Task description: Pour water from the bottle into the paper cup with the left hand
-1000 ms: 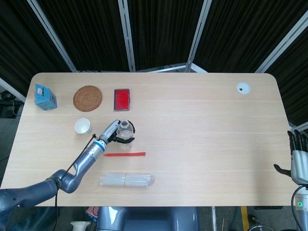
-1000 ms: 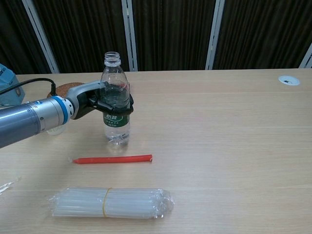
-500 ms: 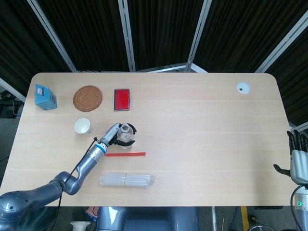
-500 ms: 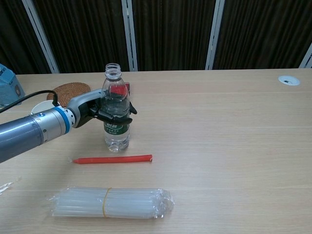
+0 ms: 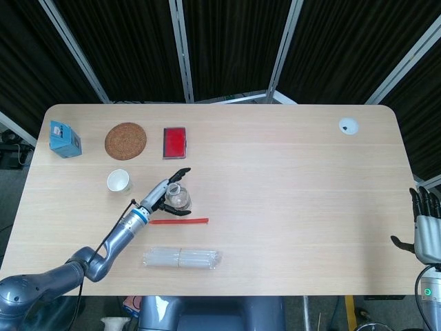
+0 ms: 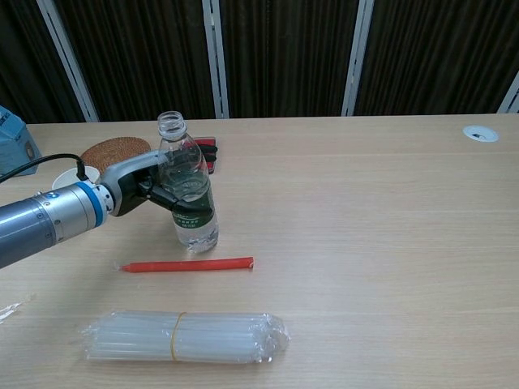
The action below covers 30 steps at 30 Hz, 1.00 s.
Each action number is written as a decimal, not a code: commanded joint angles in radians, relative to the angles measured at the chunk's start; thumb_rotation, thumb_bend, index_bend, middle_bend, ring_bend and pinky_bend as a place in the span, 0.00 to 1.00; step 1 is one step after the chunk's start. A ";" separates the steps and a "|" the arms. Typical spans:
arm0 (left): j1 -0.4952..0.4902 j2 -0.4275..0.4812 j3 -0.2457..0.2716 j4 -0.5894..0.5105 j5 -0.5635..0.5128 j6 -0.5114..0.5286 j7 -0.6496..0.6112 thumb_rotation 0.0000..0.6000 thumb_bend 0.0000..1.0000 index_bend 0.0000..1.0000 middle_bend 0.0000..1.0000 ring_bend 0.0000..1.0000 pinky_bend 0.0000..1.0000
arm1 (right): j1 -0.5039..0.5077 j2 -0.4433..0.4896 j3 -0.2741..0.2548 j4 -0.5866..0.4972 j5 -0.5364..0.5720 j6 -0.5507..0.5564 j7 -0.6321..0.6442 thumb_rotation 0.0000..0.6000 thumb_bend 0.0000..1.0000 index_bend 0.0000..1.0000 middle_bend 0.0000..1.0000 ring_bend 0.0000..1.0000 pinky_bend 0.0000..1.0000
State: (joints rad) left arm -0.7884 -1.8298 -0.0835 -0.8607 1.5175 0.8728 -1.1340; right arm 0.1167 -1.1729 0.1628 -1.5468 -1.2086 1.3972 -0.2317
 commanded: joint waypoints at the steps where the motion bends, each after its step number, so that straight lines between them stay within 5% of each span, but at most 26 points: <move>1: 0.006 0.011 0.004 -0.005 0.004 0.013 -0.010 1.00 0.02 0.00 0.00 0.00 0.05 | 0.000 0.000 -0.001 -0.001 -0.001 0.001 -0.001 1.00 0.00 0.00 0.00 0.00 0.00; 20: 0.109 0.293 0.052 -0.243 0.066 0.242 0.000 1.00 0.02 0.00 0.00 0.00 0.00 | -0.010 0.006 -0.014 -0.035 -0.042 0.032 -0.004 1.00 0.00 0.00 0.00 0.00 0.00; 26: 0.173 0.438 0.065 -0.333 0.058 0.318 0.226 1.00 0.02 0.00 0.00 0.00 0.00 | -0.019 0.019 -0.024 -0.062 -0.072 0.050 0.008 1.00 0.00 0.00 0.00 0.00 0.00; 30: 0.251 0.507 0.047 -0.391 -0.006 0.400 0.543 1.00 0.01 0.00 0.00 0.00 0.00 | -0.024 0.029 -0.028 -0.079 -0.093 0.060 0.023 1.00 0.00 0.00 0.00 0.00 0.00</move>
State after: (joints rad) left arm -0.6149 -1.4013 -0.0268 -1.1821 1.5633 1.1890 -0.8442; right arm 0.0947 -1.1467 0.1360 -1.6217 -1.2974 1.4544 -0.2120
